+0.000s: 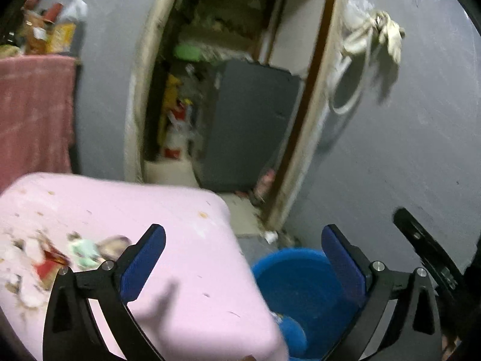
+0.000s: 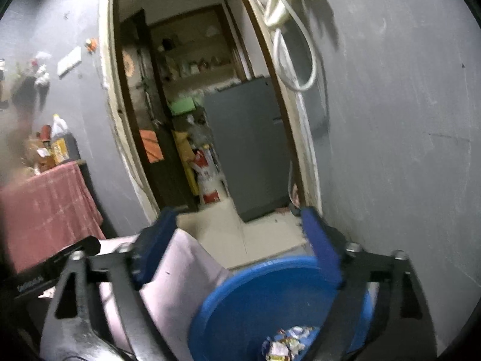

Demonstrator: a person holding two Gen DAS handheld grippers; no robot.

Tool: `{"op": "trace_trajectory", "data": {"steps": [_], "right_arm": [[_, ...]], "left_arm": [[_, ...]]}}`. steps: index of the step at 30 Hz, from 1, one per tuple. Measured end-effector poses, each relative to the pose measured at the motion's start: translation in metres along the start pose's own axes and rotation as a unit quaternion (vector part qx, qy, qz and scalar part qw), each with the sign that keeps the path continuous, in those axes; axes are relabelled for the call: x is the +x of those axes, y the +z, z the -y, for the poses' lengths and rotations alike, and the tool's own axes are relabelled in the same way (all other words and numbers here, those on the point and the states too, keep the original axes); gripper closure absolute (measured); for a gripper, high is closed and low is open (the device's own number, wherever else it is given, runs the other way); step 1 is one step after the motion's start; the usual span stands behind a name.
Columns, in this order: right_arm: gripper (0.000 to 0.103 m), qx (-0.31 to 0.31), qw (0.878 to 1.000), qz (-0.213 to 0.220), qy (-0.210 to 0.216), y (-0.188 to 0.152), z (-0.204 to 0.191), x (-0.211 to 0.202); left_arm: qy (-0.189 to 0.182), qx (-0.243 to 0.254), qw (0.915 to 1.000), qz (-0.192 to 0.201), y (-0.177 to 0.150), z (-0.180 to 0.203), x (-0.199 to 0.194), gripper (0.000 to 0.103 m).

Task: Collect trash
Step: 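Return both tools over the table toward the remaining trash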

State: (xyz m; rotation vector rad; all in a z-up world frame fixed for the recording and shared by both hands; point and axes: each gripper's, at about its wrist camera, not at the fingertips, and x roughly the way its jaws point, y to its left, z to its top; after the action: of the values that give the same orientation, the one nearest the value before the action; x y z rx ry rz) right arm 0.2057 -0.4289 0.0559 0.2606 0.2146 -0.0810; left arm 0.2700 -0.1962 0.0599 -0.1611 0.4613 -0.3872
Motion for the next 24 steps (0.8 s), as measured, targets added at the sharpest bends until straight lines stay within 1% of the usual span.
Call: {"op": "trace_trajectory", "data": {"steps": [3, 5, 12, 16, 19, 24], "right_arm": [[0.003, -0.003, 1.0, 0.022, 0.016, 0.003, -0.008, -0.007], [0.0, -0.005, 0.999, 0.037, 0.03, 0.004, -0.015, -0.012], [0.0, -0.032, 0.994, 0.078, 0.072, 0.004, -0.048, -0.027], [0.0, -0.045, 0.99, 0.093, 0.098, 0.004, -0.069, -0.033], [0.0, -0.059, 0.987, 0.091, 0.119, 0.001, -0.089, -0.034], [0.0, -0.076, 0.984, 0.065, 0.149, -0.005, -0.121, -0.022]], "left_arm": [[0.022, -0.001, 0.9996, 0.018, 0.002, -0.008, -0.011, 0.001], [0.032, 0.0, 0.999, 0.032, 0.005, -0.016, -0.02, 0.001], [0.062, 0.012, 0.995, 0.077, 0.006, -0.04, -0.052, 0.001], [0.079, 0.013, 0.992, 0.098, 0.006, -0.055, -0.071, 0.001], [0.089, 0.013, 0.9903, 0.106, 0.006, -0.069, -0.083, 0.001], [0.113, 0.015, 0.9868, 0.115, 0.007, -0.097, -0.102, 0.001]]}}
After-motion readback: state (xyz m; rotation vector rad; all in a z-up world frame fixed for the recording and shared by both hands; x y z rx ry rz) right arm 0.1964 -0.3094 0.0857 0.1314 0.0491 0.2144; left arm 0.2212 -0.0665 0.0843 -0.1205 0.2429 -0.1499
